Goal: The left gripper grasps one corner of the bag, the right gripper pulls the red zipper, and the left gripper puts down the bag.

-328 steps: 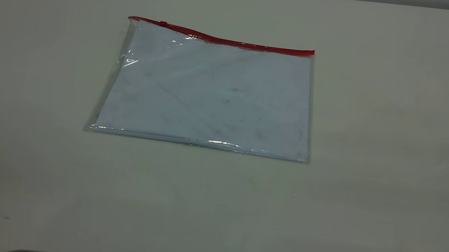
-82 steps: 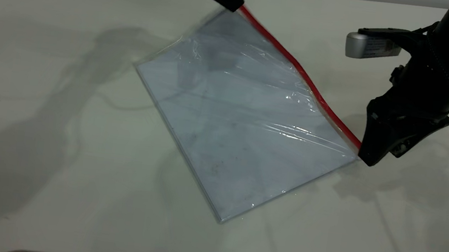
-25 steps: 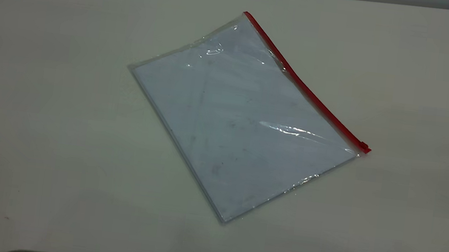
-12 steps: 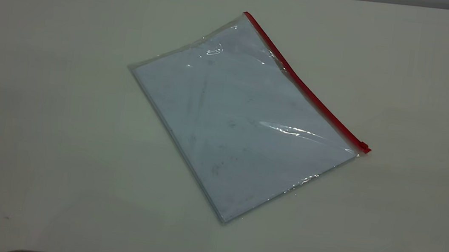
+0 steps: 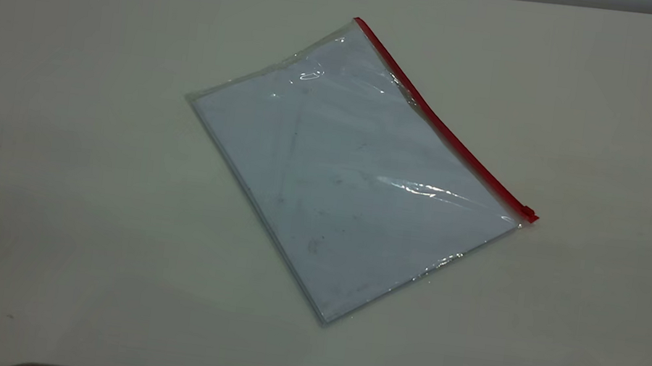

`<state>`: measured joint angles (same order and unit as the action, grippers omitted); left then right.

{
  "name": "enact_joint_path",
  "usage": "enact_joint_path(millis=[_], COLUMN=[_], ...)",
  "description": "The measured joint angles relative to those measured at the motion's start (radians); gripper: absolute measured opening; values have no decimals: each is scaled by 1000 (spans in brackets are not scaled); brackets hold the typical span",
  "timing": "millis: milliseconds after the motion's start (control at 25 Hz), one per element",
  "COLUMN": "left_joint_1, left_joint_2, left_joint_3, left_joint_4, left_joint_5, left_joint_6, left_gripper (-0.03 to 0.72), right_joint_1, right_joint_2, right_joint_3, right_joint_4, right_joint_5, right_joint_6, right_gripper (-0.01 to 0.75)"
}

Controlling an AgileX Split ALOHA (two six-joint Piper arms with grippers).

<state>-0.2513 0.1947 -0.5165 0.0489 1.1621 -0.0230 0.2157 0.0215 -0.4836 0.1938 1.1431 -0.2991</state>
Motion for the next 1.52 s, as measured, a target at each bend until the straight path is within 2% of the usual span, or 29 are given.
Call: enact_joint_path(millis=[240, 800, 880, 1080, 1160, 1520], left_joint_1=[0, 6, 48, 219, 252, 267], left_joint_2=[-14, -20, -35, -103, -138, -213], left_joint_3=[31, 31, 31, 31, 31, 31], left_joint_4=[-122, -129, -128, -119, -105, -105], left_joint_5=[-24, -29, -30, -30, -30, -28], left_joint_6=[59, 73, 74, 77, 78, 78], left_gripper=[564, 565, 565, 565, 565, 565], right_joint_1=[0, 0, 0, 0, 0, 0], right_joint_2=[0, 0, 0, 0, 0, 0], right_joint_3=[0, 0, 0, 0, 0, 0], right_joint_4=[0, 0, 0, 0, 0, 0], right_joint_5=[-1, -1, -1, -1, -1, -1], right_joint_6=[0, 1, 1, 1, 1, 2], right_gripper=[578, 578, 578, 578, 578, 578])
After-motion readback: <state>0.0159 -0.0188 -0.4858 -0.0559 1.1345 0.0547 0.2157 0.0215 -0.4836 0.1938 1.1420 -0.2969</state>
